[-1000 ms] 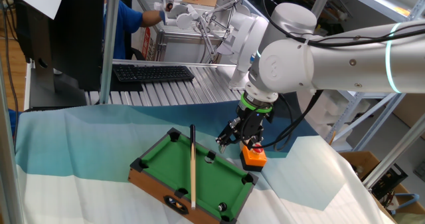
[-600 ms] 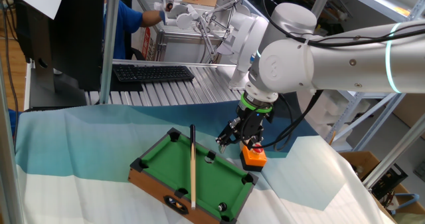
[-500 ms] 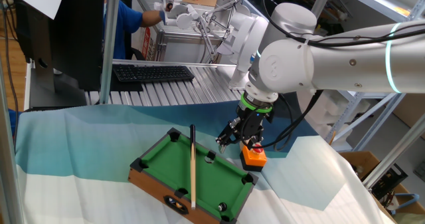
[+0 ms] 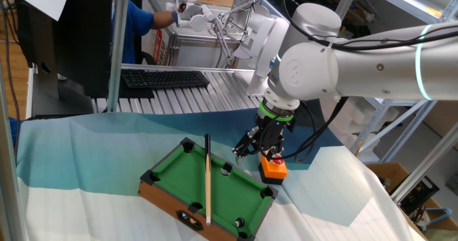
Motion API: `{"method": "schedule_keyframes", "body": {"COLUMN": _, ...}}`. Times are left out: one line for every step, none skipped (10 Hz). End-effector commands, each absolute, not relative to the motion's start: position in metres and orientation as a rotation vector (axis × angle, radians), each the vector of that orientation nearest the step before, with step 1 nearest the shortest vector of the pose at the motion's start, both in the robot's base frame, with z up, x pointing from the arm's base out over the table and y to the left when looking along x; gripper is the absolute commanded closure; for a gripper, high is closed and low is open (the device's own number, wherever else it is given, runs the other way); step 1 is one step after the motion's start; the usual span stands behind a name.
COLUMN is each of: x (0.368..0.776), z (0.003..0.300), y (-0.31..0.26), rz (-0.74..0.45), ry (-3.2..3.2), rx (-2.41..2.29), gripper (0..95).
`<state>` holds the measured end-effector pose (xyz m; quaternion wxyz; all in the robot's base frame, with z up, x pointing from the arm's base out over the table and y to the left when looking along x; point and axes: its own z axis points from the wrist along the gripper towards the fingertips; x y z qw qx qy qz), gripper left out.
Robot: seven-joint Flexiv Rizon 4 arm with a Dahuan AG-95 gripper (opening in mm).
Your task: Hit the pool ball
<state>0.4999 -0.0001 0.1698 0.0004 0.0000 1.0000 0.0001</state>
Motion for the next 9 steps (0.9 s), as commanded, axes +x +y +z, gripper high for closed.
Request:
{"method": "schedule_keyframes", "body": {"x": 0.5000, "z": 0.1700, "y": 0.0000, "rz": -0.008, "ry": 3.132, "rx": 0.268, "gripper": 95.0}}
{"method": "schedule_keyframes", "body": {"x": 0.5000, "z": 0.1700, "y": 0.0000, "rz": -0.007, "ry": 3.132, "rx": 0.268, "gripper": 95.0}}
{"method": "schedule_keyframes", "body": {"x": 0.5000, "z": 0.1700, "y": 0.0000, "rz": -0.007, "ry": 3.132, "rx": 0.268, "gripper": 95.0}}
{"method": "schedule_keyframes", "body": {"x": 0.5000, "z": 0.1700, "y": 0.0000, "rz": -0.006, "ry": 3.132, "rx": 0.268, "gripper": 95.0}}
{"method": "schedule_keyframes", "body": {"x": 0.5000, "z": 0.1700, "y": 0.0000, "rz": -0.006, "ry": 3.133, "rx": 0.269, "gripper": 95.0}}
{"method": "schedule_keyframes", "body": {"x": 0.5000, "z": 0.1700, "y": 0.0000, "rz": -0.006, "ry": 3.133, "rx": 0.269, "gripper": 95.0}}
{"method": "schedule_keyframes", "body": {"x": 0.5000, "z": 0.1700, "y": 0.0000, "rz": -0.006, "ry": 3.133, "rx": 0.269, "gripper": 95.0}}
{"method": "schedule_keyframes", "body": {"x": 0.5000, "z": 0.1699, "y": 0.0000, "rz": -0.006, "ry": 3.133, "rx": 0.269, "gripper": 95.0}}
{"method": "schedule_keyframes", "body": {"x": 0.5001, "z": 0.1699, "y": 0.0000, "rz": -0.006, "ry": 3.133, "rx": 0.270, "gripper": 95.0}}
